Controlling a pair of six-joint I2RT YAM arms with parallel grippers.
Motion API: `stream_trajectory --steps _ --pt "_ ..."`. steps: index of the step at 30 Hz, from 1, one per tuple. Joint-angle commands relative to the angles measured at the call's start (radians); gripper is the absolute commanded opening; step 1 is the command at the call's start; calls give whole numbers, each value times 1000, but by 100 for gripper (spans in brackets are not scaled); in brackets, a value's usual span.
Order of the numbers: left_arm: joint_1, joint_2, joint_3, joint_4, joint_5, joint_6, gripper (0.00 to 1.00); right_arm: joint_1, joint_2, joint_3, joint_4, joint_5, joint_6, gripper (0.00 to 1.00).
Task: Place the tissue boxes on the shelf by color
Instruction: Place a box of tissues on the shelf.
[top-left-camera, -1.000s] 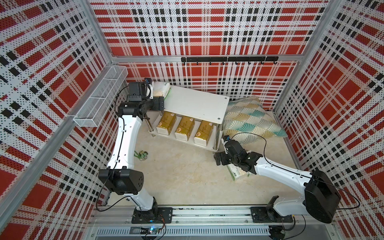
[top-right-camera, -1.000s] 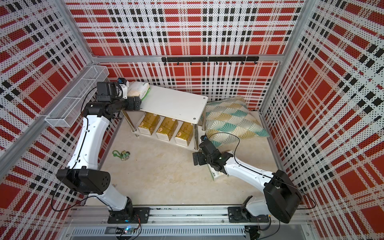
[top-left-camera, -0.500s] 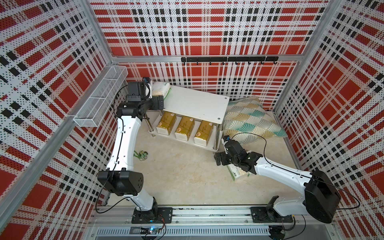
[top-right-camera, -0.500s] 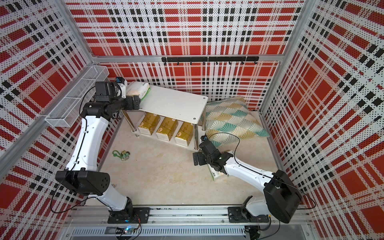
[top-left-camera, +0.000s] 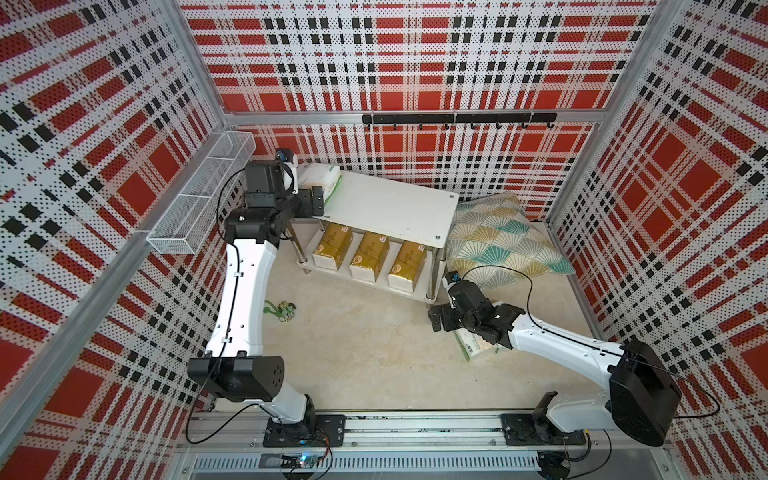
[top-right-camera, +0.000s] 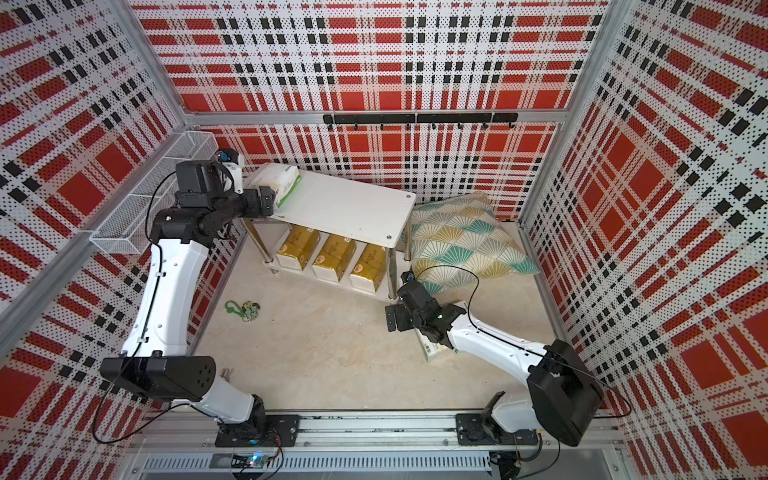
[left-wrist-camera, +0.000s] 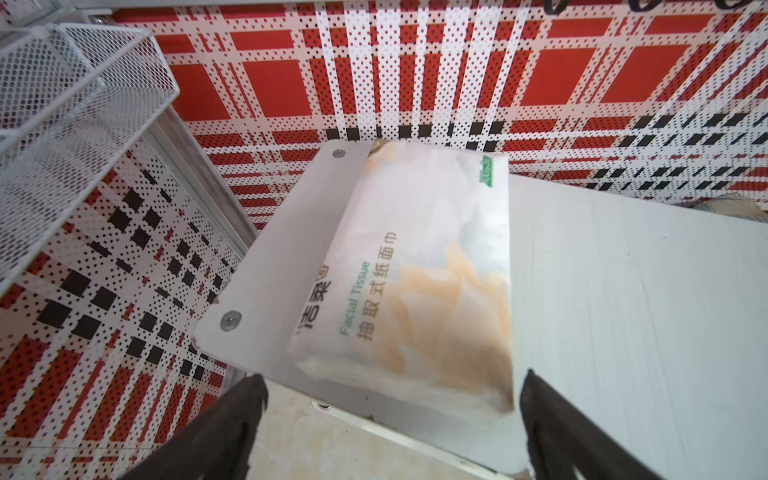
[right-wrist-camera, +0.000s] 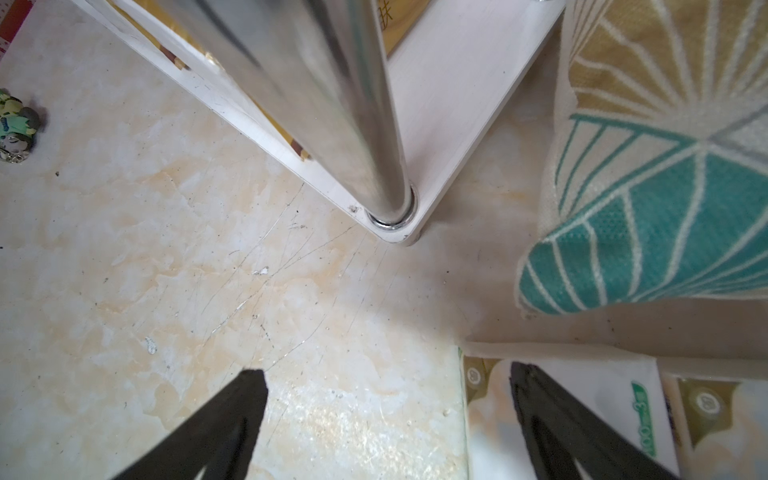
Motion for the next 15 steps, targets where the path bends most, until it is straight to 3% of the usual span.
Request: stream_trajectory --steps 1,7,15 --pt "7 -36 2 32 -9 -24 99 9 8 31 -16 15 10 100" --pt "-40 -90 -15 56 -52 -61 99 11 -3 23 -26 24 12 100" --pt "-238 -177 -149 110 -220 -160 99 17 -40 4 -87 44 10 100"
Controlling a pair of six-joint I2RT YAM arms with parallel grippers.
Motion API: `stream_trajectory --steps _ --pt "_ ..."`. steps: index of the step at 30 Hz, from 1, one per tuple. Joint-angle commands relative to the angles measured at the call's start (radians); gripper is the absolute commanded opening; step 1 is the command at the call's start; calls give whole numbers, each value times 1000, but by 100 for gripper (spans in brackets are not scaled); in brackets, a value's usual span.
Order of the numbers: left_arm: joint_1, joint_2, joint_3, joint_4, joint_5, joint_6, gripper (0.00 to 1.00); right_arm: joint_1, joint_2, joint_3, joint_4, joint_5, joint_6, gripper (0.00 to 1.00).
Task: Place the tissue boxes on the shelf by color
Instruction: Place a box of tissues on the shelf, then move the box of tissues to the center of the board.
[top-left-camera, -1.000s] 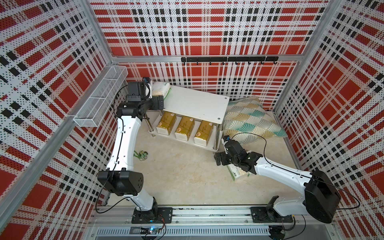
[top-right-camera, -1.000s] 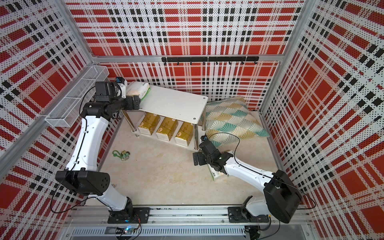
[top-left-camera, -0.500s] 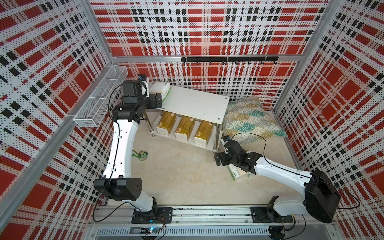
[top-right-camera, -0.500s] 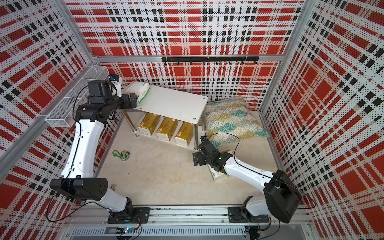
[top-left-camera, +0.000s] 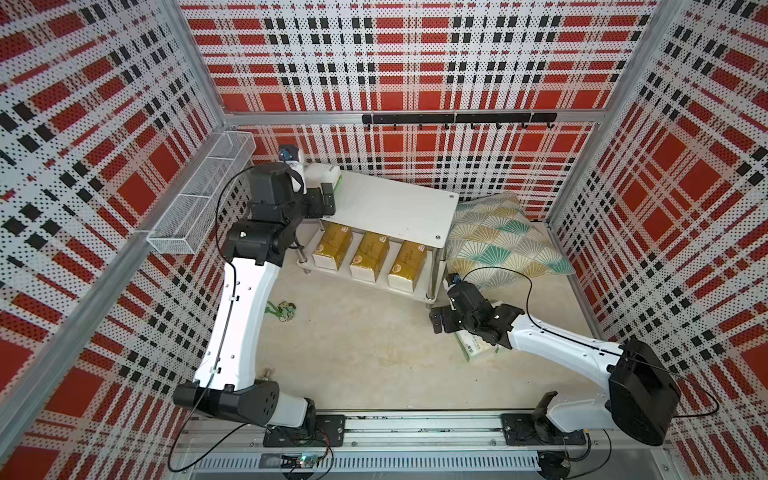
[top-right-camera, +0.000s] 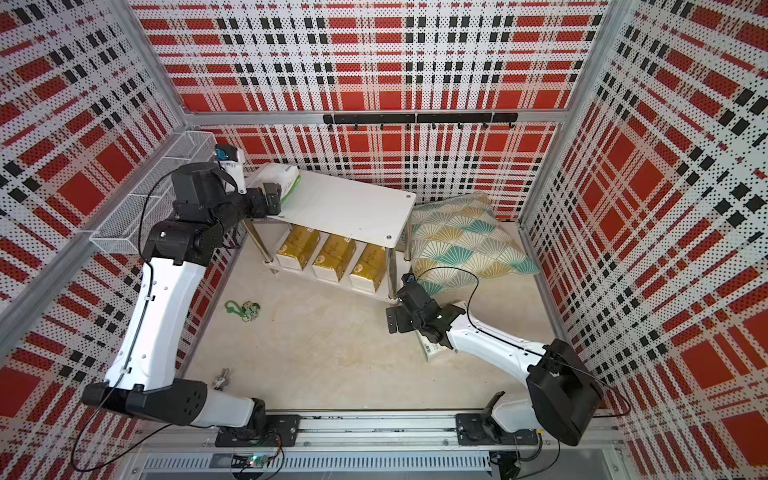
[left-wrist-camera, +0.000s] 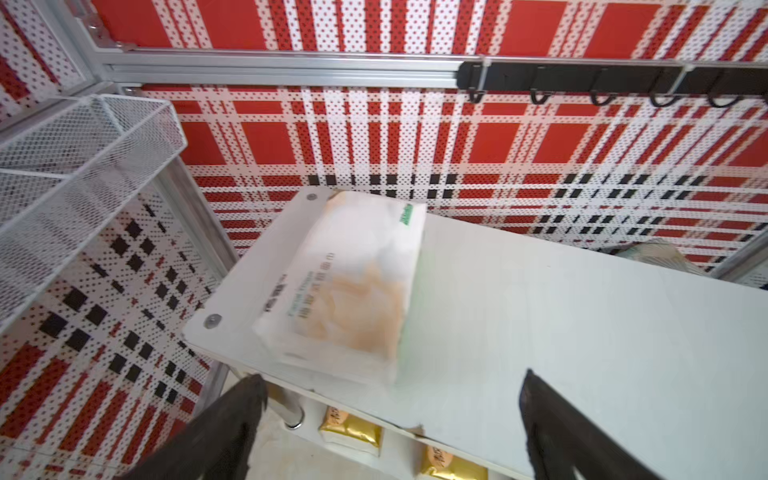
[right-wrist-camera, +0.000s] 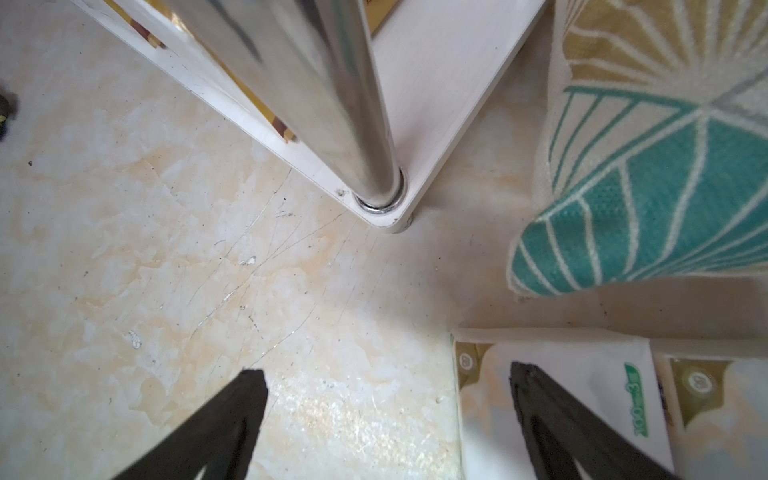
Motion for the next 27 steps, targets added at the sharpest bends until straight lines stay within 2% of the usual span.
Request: stream_trajectory --steps 1,8,18,27 --pt "-84 -48 -78 49 -104 -66 99 12 -45 -1 -64 31 0 100" --pt "-300 -182 -227 75 -260 -132 99 15 -155 -55 -219 99 24 100" --pt "-461 -316 -480 84 -276 -216 100 13 -192 -122 -309 112 65 100" --pt "-672 -342 -693 119 -355 -352 100 -20 -193 -165 -272 122 57 100"
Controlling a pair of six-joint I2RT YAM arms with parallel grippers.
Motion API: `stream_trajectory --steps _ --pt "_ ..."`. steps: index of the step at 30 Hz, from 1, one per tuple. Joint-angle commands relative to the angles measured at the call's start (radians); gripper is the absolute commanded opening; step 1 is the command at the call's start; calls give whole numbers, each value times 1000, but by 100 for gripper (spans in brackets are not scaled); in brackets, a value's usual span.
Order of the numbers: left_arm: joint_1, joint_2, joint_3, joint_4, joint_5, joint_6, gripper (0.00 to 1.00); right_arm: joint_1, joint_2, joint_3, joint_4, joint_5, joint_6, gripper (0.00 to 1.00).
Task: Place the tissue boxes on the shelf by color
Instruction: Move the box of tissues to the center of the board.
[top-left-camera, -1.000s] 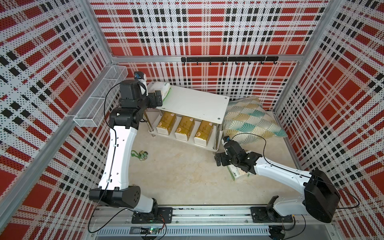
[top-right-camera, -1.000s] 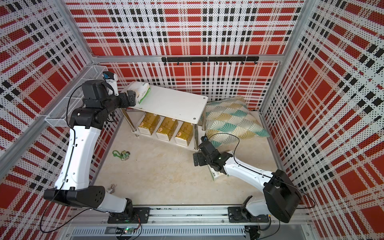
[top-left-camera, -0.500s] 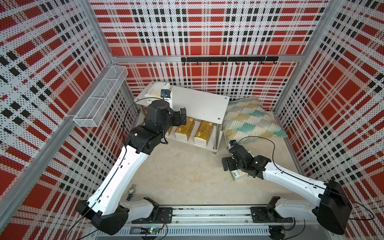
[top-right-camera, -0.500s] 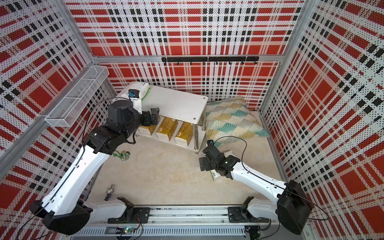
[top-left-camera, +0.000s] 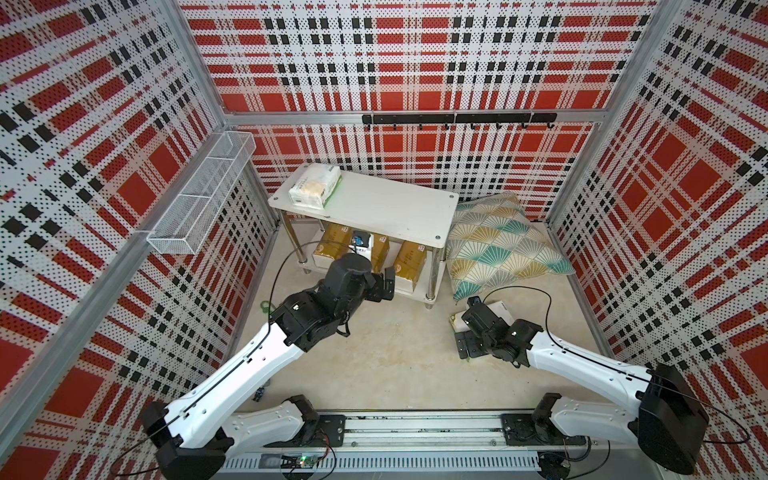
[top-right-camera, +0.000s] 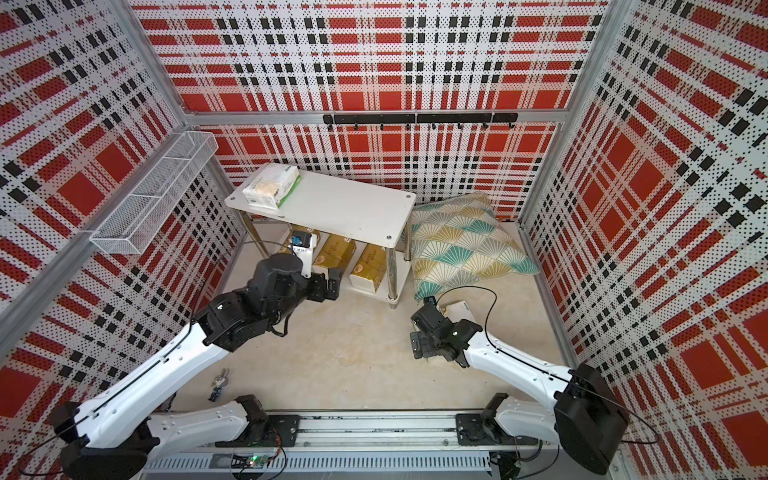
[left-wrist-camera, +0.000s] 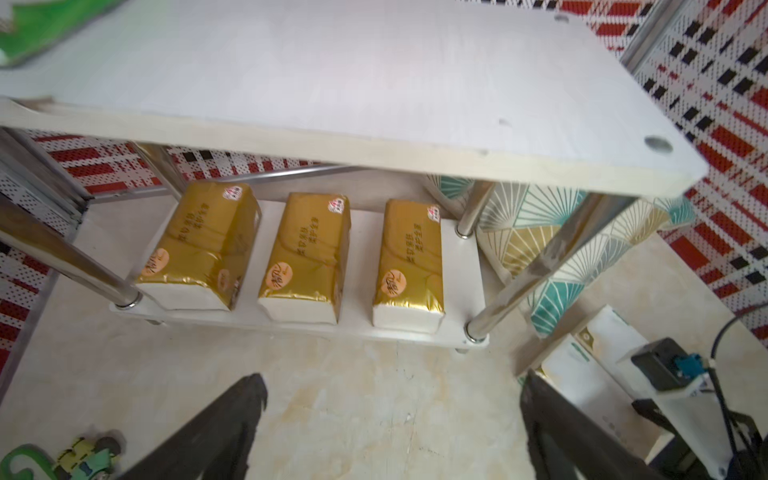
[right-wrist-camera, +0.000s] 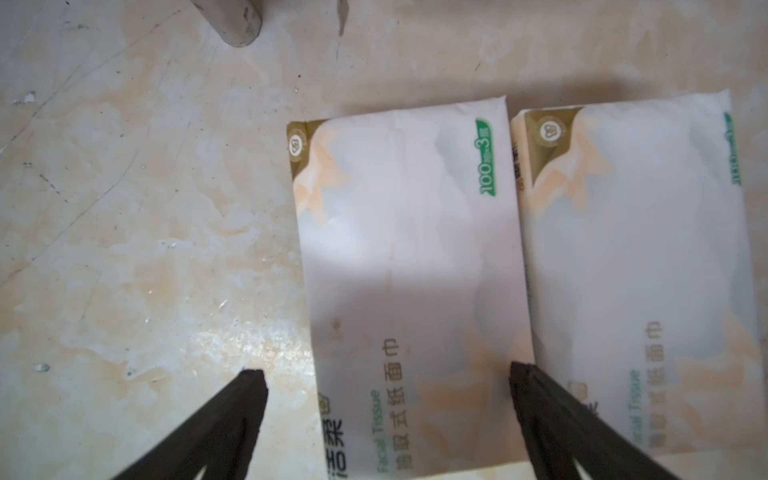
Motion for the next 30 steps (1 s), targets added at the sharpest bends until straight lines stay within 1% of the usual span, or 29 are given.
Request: stream_trajectory --steps 1,5,9,15,16,19,24,28,30 --pt "-57 -16 -57 47 -42 -88 99 -26 -14 -2 21 18 -1 100" --pt "-130 2 -124 78 -49 -132 99 -66 7 -13 56 -5 -5 100" --pt "-164 25 -134 80 -67 -146 99 -88 15 -26 78 -17 -42 100" --pt "-168 26 -119 80 -80 -132 99 -94 48 -37 104 -57 -65 100" --pt "-168 26 -118 80 -81 -132 99 -94 57 -39 109 -95 -68 100" --pt "-165 25 -127 79 -83 -130 99 -82 58 -48 136 -139 -63 100" --pt "-162 31 -147 81 -82 -132 99 -62 60 -33 138 -147 -59 100" --pt "-159 43 -158 90 -73 -130 99 -54 97 -26 156 -142 -53 100" --pt "-159 47 -159 92 -70 -130 99 -45 117 -27 169 -138 -49 98"
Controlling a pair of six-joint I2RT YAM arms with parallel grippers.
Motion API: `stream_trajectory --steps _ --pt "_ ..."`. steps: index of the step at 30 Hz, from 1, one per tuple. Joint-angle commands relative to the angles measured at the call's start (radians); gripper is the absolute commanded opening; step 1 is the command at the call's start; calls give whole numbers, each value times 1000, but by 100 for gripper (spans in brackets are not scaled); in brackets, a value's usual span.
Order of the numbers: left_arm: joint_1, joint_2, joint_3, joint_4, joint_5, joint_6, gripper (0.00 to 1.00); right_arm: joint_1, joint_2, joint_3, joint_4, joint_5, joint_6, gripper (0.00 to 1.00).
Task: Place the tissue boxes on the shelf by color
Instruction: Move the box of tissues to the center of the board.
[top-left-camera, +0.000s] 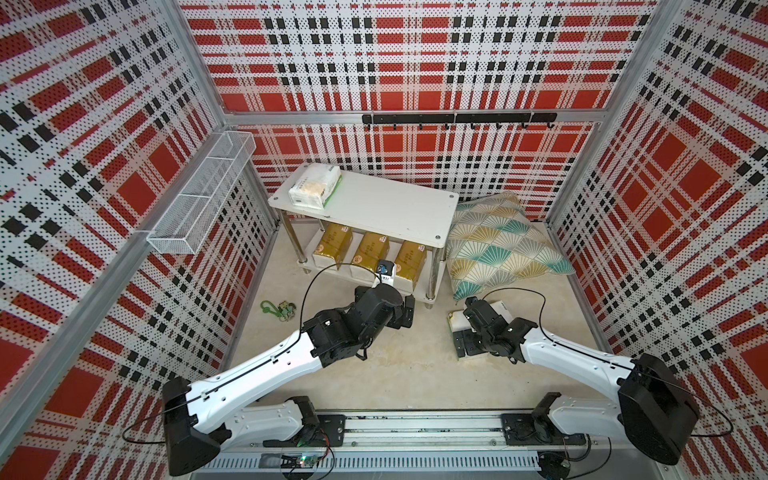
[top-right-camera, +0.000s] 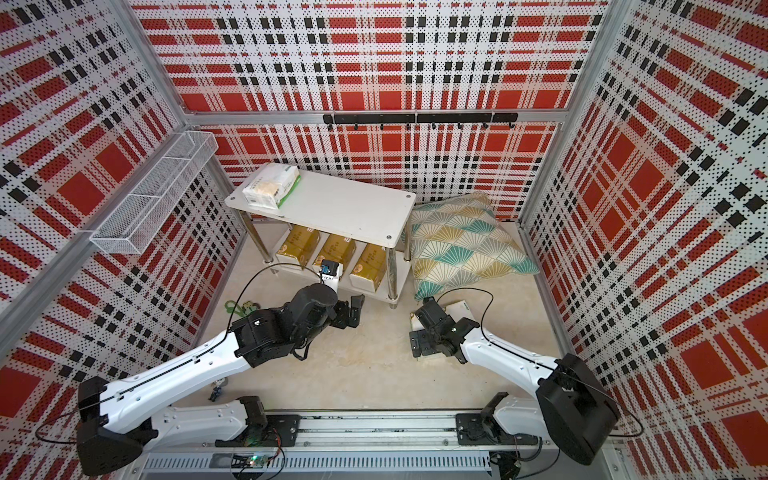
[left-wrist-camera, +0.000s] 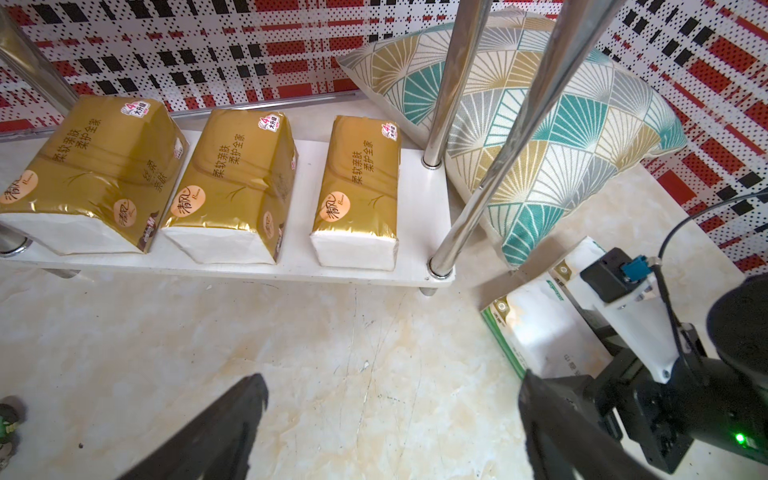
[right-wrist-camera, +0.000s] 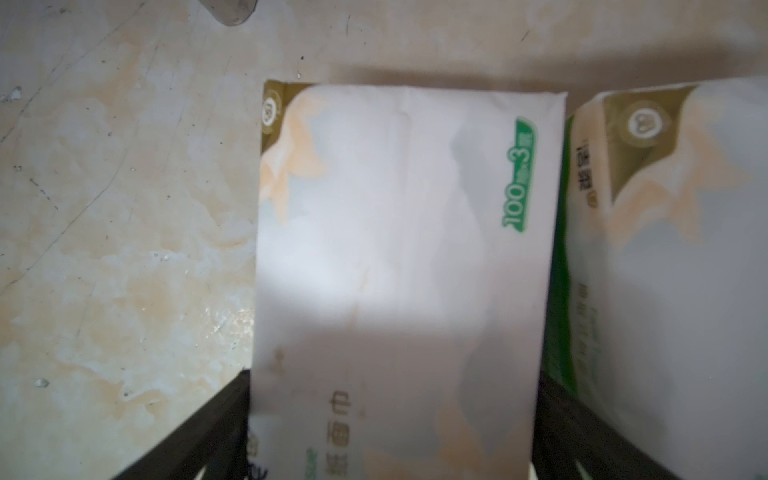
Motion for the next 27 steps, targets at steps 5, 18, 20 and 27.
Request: stream_trajectory --steps 5,18,20,27 --pt "2 7 -25 22 -5 -3 99 38 47 16 44 -13 19 93" --pt "2 0 -163 26 -39 -157 98 235 83 128 75 52 243 89" --pt "0 -18 -197 35 -44 -186 98 275 123 173 74 59 263 89" --pt "-8 -99 -282 33 -61 -293 98 351 259 269 113 119 347 89"
